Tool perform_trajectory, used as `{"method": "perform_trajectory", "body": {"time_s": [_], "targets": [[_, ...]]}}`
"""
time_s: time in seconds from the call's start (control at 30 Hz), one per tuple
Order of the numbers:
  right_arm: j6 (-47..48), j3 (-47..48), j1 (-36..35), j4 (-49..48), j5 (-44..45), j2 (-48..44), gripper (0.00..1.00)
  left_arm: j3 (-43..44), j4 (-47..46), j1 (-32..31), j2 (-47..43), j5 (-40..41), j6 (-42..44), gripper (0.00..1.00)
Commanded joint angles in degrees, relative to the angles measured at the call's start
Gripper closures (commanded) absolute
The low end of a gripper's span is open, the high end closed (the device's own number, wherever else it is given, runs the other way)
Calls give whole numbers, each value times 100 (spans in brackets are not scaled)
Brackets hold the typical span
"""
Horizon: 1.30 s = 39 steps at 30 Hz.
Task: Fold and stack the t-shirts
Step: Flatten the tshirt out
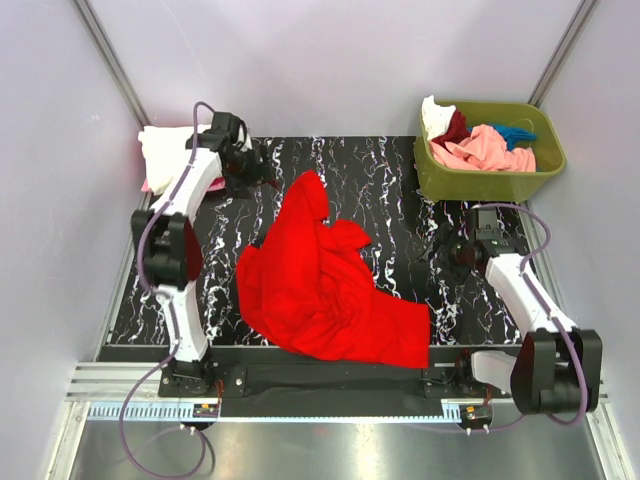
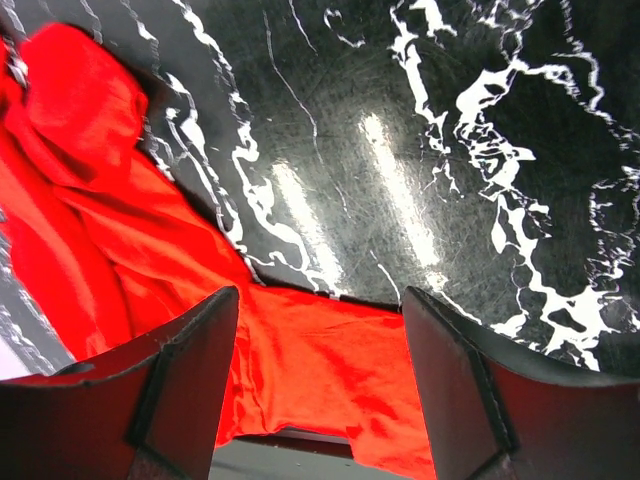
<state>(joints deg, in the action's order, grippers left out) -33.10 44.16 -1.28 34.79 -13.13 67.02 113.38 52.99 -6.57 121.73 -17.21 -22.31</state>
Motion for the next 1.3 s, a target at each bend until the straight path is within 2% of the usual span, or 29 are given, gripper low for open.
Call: {"method": "perform_trajectory", "body": {"time_s": [0.0, 0.13, 0.17, 0.37, 0.47, 0.57, 0.8, 0.9, 0.93, 1.07, 1.13, 1.17, 1.2, 1.27], "targets": [[164, 162, -258, -182, -7, 319, 27, -841, -465, -450, -2467, 367, 77, 11], [286, 934, -1319, -121, 310, 1283, 27, -2668, -859, -1046, -3716, 631, -230, 12], [287, 1293, -1392, -104, 250, 1478, 27, -3464, -1000, -1179, -4179, 666, -483, 12], [374, 2524, -1691, -174, 30, 3104, 28, -6033, -2143, -2146, -5386, 640, -1643, 18], [453, 3132, -1823, -148, 55, 3843, 29, -6782, -2530, -2576, -5677, 745, -2092, 21], [568, 3651, -1911, -86, 178, 4441, 30, -7171, -2671, -2946, -5836, 921, -2365, 23], [656, 4258, -1937, -16, 188, 5224, 35, -7664, -2917, -3184, -5898, 974, -2630, 23], [665, 4320, -1964, -51, 152, 5382, 44, -7866, -3040, -3236, -5801, 948, -2717, 23], [665, 4311, -1973, -59, 135, 5400, 57, -7997, -3067, -3237, -5766, 956, -2787, 23], [691, 4338, -1964, -103, -14, 5444, 72, -8332, -3347, -3254, -5643, 948, -2999, 27], [700, 4338, -1964, -173, -111, 5427, 84, -8429, -3497, -3254, -5486, 965, -3051, 34], [709, 4329, -1964, -191, -198, 5426, 100, -8447, -3541, -3254, -5424, 974, -3052, 38], [700, 4320, -1964, -252, -243, 5392, 100, -8447, -3655, -3254, -5345, 1000, -3052, 48], [700, 4259, -1955, -306, -296, 5313, 100, -8386, -3717, -3254, -5055, 1053, -2947, 62]]}}
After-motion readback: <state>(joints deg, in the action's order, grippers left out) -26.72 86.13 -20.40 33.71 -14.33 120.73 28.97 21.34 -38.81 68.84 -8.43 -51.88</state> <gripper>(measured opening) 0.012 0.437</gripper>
